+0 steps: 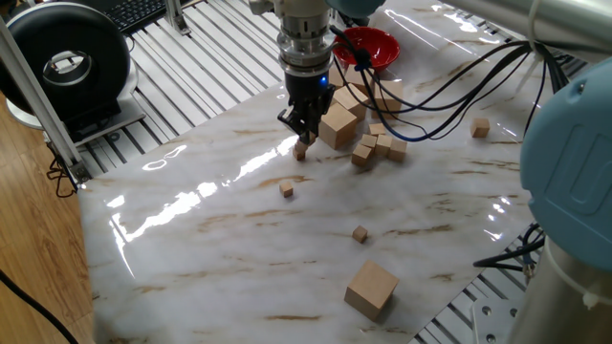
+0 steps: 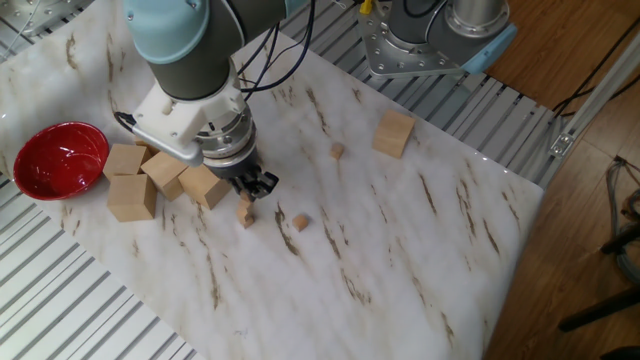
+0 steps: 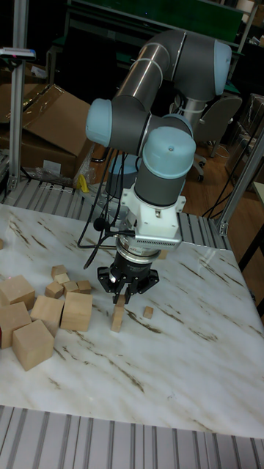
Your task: Stack the blocks in a vertical line of five
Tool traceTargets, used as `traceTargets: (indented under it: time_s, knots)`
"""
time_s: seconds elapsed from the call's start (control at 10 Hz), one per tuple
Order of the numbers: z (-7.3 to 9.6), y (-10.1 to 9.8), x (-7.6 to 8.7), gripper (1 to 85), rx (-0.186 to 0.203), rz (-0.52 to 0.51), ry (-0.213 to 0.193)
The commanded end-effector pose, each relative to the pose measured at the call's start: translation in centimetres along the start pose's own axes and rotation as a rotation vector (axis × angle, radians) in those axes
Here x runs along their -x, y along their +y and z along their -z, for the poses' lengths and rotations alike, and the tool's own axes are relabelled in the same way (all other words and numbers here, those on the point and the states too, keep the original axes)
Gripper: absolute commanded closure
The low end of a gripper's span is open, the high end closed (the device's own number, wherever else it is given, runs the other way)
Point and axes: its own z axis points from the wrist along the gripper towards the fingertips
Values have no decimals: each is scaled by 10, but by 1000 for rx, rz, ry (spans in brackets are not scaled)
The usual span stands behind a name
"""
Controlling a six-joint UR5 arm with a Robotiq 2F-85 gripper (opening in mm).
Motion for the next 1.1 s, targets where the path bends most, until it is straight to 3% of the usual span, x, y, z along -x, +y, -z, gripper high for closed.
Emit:
traceTargets:
  time_s: [0.0,1.0]
  knots:
    - [1,1,0,827,7,12,4]
    - [2,3,3,767,8,55,1]
